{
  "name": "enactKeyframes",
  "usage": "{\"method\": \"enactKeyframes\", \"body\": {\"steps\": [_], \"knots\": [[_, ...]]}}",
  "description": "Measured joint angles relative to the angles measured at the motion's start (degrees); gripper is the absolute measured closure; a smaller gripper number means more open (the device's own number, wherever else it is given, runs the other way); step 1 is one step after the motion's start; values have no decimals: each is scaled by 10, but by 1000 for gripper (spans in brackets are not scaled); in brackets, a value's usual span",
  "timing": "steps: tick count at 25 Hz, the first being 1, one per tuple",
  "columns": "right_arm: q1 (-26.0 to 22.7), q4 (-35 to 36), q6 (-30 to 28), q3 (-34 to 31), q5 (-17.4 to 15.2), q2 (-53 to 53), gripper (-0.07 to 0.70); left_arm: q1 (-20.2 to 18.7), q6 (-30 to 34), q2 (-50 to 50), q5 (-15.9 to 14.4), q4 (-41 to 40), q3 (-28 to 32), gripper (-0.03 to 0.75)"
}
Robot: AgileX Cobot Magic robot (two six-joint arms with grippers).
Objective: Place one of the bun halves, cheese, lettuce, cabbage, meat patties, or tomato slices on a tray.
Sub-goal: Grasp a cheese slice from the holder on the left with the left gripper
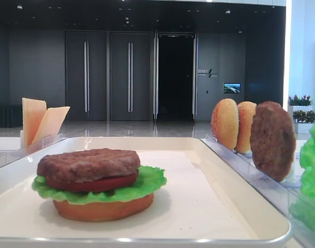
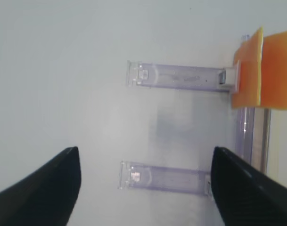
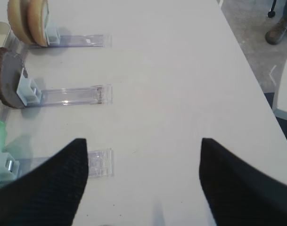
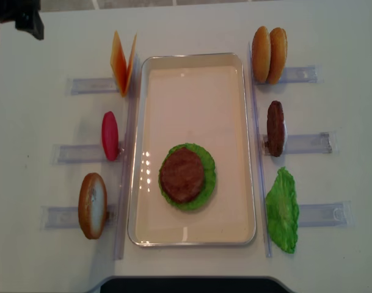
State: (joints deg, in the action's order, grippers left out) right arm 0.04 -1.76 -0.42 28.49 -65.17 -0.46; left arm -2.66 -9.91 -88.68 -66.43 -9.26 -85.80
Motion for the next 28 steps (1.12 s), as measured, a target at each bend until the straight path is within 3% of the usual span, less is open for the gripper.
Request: {"method": "enactKeyframes", "body": {"steps": [7, 12, 17, 28], "knots": [[0, 0, 0, 0, 0, 0, 128, 0, -9, -124, -37, -29, -138, 55], [0, 0, 0, 0, 0, 0, 128, 2, -12, -184, -43, -38, -202, 55], [0, 0, 0, 0, 0, 0, 128, 5, -20, -226, -44, -30, -229, 55], [0, 0, 0, 0, 0, 0, 128, 5, -22, -258, -45, -24, -233, 55]]}}
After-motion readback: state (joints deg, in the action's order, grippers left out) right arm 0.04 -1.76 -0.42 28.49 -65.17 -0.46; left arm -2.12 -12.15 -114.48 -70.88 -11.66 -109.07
